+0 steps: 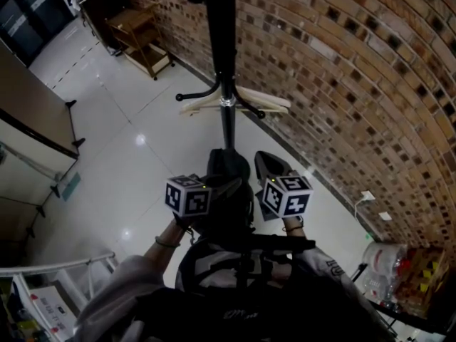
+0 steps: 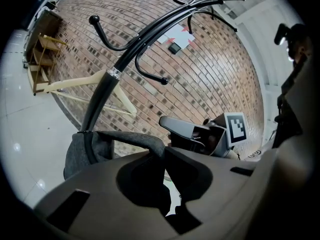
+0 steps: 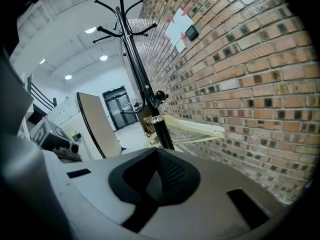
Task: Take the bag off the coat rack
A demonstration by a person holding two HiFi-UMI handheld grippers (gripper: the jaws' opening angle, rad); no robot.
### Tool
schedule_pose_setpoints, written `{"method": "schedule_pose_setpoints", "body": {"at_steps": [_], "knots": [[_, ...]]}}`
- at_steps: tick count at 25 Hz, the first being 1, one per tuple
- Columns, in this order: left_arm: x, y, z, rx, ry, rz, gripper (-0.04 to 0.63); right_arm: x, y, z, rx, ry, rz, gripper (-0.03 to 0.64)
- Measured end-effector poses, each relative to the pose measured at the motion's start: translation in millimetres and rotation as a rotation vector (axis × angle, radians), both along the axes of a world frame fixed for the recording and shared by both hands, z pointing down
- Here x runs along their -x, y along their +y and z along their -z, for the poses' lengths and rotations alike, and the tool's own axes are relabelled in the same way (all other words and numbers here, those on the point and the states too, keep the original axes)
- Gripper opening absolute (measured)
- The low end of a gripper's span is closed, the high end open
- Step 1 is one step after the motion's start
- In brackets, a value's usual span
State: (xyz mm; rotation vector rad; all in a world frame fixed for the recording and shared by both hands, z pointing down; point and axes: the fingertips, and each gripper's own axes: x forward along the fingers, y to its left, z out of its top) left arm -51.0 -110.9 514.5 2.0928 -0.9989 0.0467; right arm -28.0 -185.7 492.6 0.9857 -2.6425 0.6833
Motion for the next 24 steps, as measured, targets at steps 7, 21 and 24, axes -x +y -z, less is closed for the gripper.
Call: {"method": "schedule_pose_setpoints", "body": {"at_steps": [7, 21, 24], "knots": [[1.1, -1.2, -1.0, 0.010, -0.002, 0.004, 0.040, 1.0, -1.4, -0.9, 0.007, 0.003, -0.001, 0.008], [-5.2, -4.1, -3.6, 0.024, -0.011, -0.047, 0.040, -1.4, -6.8, -6.3, 0.016, 0.017, -0.022, 0.007], [-4.4, -3.6, -4.9, 0.029, -0.018, -0.053, 0.040, -0.1, -6.3, -7.1, 0.013, 0.021, -0.022, 0.008]]}}
